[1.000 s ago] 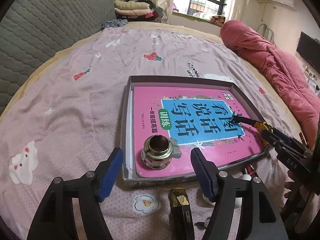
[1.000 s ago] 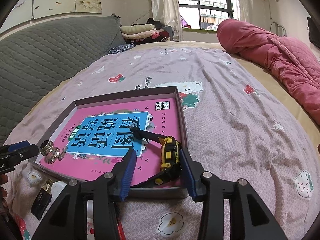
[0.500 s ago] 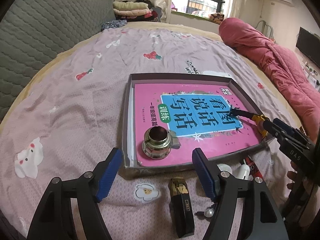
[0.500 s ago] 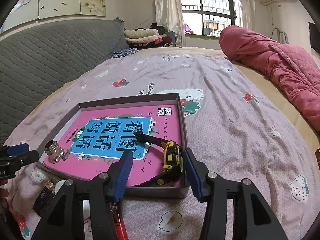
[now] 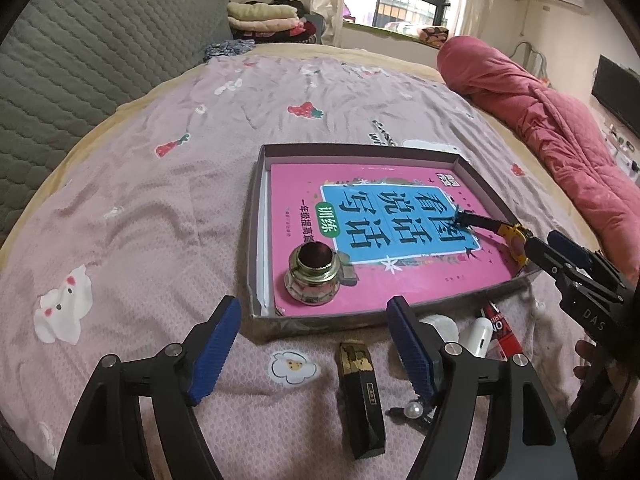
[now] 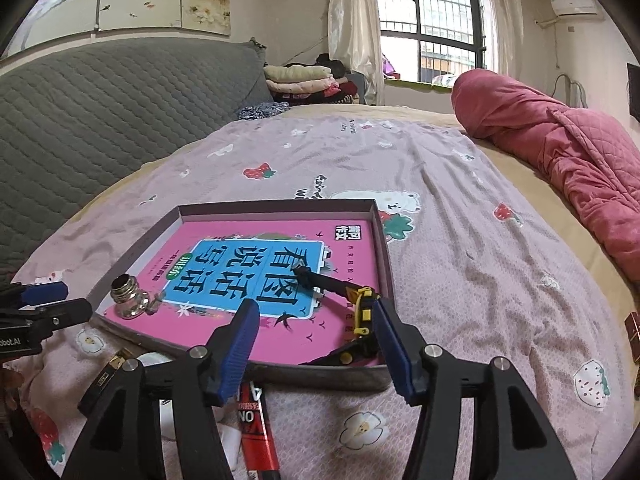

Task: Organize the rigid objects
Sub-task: 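Withdraw both open grippers back from the tray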

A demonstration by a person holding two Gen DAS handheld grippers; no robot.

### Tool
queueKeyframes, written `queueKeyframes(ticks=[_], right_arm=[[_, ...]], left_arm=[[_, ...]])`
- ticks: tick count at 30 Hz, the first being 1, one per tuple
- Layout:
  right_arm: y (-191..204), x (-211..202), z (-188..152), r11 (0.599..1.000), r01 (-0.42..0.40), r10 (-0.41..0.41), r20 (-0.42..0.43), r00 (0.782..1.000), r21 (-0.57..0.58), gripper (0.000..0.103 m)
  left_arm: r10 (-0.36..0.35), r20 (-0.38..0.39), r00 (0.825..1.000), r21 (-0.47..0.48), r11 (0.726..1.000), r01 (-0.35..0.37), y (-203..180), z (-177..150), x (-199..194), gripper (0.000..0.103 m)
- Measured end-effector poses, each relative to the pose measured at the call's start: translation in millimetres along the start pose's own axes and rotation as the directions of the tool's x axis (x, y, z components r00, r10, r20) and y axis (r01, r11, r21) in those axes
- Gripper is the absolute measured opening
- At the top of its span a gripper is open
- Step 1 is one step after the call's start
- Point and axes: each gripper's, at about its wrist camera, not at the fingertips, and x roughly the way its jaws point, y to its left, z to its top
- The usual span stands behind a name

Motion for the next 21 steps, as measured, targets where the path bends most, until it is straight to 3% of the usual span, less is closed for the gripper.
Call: queueKeyframes(ticks=[21], right_arm=[[10.7, -15.1, -2.3, 1.000, 0.011, -0.011, 0.004, 1.000, -0.015, 0.058]], left_arm=[[-0.021, -0.002, 1.000, 0.020, 1.000, 0.022, -1.5, -11.2, -18.0, 0.077]])
